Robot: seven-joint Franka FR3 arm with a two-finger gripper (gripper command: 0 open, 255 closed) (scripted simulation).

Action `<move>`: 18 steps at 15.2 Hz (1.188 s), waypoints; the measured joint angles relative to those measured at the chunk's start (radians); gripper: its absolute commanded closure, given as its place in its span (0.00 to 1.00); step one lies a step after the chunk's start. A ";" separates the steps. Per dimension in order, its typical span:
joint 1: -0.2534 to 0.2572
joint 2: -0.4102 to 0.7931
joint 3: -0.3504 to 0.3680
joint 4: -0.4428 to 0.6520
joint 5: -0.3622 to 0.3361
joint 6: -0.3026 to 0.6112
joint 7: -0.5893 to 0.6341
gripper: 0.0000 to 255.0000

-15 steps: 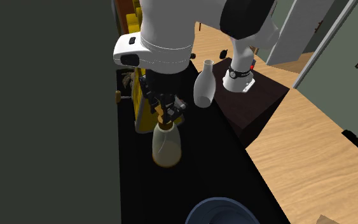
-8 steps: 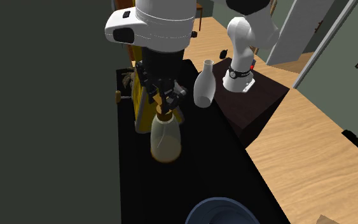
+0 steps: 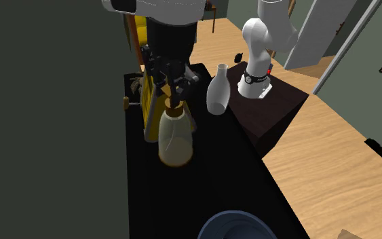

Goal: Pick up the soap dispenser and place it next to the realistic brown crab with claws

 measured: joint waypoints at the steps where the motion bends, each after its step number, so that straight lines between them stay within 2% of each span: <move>1: -0.012 -0.036 0.000 -0.039 0.008 0.005 -0.008 1.00; 6: -0.077 -0.243 -0.010 -0.278 0.058 0.050 -0.059 1.00; 11: -0.122 -0.424 -0.039 -0.456 0.101 0.062 -0.129 1.00; 18: -0.163 -0.646 -0.102 -0.617 0.137 0.018 -0.245 1.00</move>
